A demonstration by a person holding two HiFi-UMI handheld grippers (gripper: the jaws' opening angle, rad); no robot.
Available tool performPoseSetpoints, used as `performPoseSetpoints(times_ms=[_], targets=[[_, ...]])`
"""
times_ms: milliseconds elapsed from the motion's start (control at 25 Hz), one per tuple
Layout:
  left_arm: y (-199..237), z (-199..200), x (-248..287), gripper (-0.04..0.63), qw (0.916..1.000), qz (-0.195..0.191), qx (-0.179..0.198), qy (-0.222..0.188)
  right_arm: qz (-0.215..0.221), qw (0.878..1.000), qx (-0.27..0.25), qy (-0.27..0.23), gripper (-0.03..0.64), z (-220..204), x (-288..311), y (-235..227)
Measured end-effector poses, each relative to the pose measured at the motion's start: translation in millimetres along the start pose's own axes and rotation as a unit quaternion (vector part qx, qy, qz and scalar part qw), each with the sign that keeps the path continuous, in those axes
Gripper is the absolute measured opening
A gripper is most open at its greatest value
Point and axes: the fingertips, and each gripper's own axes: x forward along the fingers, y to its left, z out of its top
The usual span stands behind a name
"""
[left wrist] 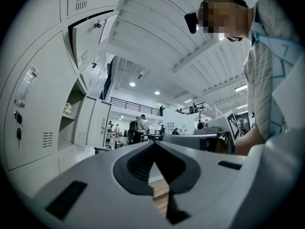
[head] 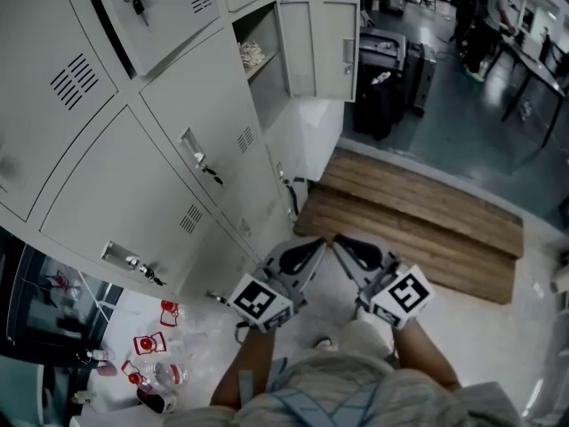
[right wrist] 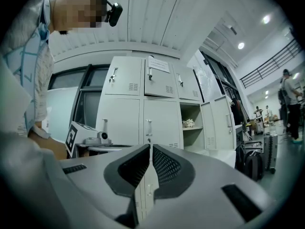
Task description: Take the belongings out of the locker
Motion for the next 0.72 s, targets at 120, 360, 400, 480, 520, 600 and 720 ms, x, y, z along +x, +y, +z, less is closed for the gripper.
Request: performPoseSetpoints(times_ms=[120,360,400,480,520,600,720], targets=[[8.9,-0.4,11.1,0.003,1.0000,0.003,0.003,0.001,0.018,1.000,0.004,-0.010,0.003,3.9,7.1,-9.1],[47.9,-3.5,45.9,0.003,0.9995,0.030,0.006,0.008,0.046,0.999,0.001,-0.002,0.003,1.6,32.9,-54.9],[56.6,-3.6,54.1,0.003,0.9993,0.035,0.006,0.009,0.053,0.999,-0.002,0.000,0.005,1.5,38.6,-64.8],[72.9,-2.8,72.1,0.003,0.9989,0.044,0.010,0.010,0.066,0.998,-0.003,0.001,0.005,1.4,49.9,-86.2],[80.7,-1.9,81.3,0.003,0.9987,0.048,0.013,0.009,0.073,0.997,-0.001,0.001,0.005,2.6,55.2,-97.0],[96.0,0.2,99.6,0.003,0.9981,0.058,0.014,0.009,0.085,0.996,-0.001,0.003,0.005,5.4,65.6,-119.5],[117.9,4.0,125.1,0.003,0.9969,0.077,0.014,0.012,0.103,0.995,-0.005,0.009,0.005,9.0,80.3,-152.9]])
